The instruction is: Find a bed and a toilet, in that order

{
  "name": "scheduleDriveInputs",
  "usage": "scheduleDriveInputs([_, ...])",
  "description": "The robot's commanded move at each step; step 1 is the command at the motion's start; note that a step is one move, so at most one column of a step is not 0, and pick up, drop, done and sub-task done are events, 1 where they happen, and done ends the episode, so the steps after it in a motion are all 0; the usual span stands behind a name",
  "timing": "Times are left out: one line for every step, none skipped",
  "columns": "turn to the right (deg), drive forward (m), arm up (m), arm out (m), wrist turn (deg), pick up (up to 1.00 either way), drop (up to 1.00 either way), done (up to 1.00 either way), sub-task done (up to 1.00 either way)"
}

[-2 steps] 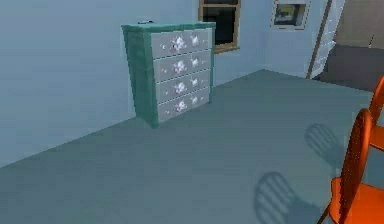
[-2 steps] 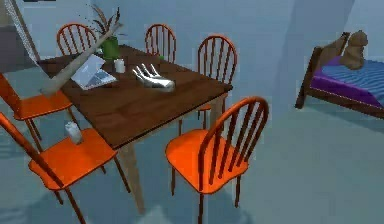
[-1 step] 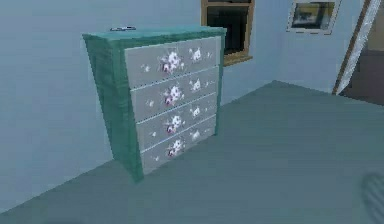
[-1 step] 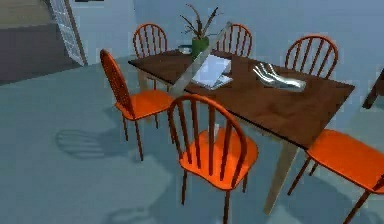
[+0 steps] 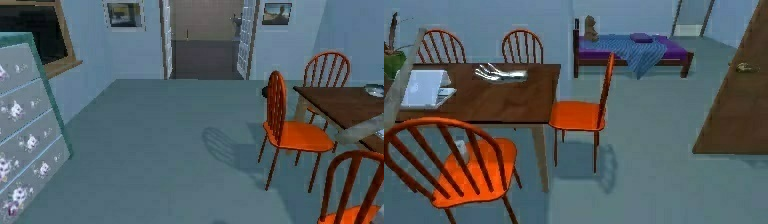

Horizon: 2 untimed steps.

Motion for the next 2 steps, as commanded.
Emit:
scheduleDriveInputs([0.0, 1.00, 0.00, 0.00, 0.0, 0.00, 0.00, 0.00, 0.00])
scheduleDriveInputs([0.0, 1.00, 0.00, 0.00, 0.0, 0.00, 0.00, 0.00, 0.00])
